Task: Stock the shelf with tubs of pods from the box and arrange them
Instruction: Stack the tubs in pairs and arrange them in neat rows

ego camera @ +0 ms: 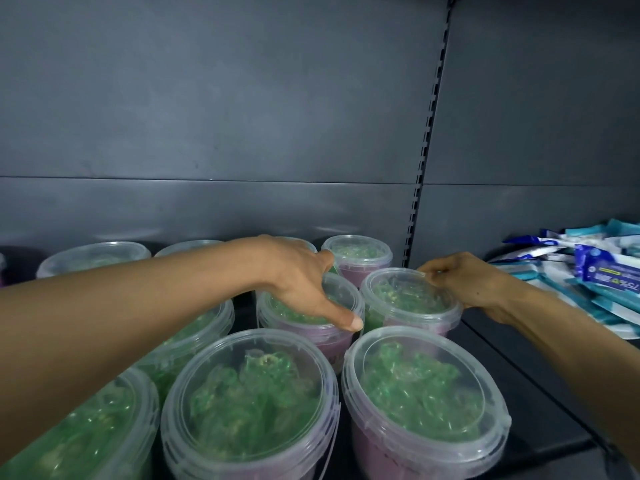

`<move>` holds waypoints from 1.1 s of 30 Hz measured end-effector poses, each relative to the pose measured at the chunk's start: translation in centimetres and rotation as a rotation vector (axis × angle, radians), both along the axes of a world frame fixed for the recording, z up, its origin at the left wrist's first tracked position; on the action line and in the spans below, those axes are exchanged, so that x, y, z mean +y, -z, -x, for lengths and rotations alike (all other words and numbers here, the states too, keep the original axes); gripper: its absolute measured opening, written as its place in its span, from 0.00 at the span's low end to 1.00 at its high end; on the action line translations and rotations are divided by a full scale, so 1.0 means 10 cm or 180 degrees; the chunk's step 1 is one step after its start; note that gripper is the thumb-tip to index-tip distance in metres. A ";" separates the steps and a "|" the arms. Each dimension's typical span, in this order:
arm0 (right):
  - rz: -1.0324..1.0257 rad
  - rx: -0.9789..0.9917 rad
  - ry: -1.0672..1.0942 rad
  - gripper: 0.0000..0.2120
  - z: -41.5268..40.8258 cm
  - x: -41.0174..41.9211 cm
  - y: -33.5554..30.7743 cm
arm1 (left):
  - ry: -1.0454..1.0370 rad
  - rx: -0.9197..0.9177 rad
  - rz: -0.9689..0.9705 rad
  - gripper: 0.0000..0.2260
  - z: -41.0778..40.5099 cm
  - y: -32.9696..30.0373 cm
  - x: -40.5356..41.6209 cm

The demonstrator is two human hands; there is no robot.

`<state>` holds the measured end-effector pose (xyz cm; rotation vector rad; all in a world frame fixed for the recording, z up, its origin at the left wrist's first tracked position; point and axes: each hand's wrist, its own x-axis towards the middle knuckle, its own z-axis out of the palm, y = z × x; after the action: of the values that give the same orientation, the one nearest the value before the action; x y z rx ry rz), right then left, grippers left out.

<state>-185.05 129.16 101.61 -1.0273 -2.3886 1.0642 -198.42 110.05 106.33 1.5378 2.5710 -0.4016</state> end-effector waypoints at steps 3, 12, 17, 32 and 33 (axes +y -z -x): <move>-0.0040 -0.0034 0.0007 0.15 0.02 -0.01 -0.01 | -0.0062 0.0044 0.0072 0.48 -0.02 0.01 0.01; -0.0509 -0.0314 0.0153 0.13 -0.02 -0.08 -0.02 | -0.0020 -0.0182 0.0033 0.49 0.00 -0.01 -0.10; -0.0867 0.0193 -0.0024 0.25 -0.33 -0.49 -0.19 | 0.0301 -0.0385 -0.0445 0.51 -0.01 -0.13 -0.52; -0.0954 -0.0837 -0.0392 0.49 -0.82 -1.59 0.06 | 0.0449 -0.0507 -0.0408 0.51 -0.34 0.35 -1.31; -0.0963 -0.0737 -0.0276 0.50 -0.79 -1.61 0.10 | 0.0383 -0.0480 -0.0508 0.51 -0.35 0.38 -1.30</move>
<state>-177.16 113.03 100.63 -0.9904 -2.6935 0.6077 -194.90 97.03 102.53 1.7092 2.4548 -0.0881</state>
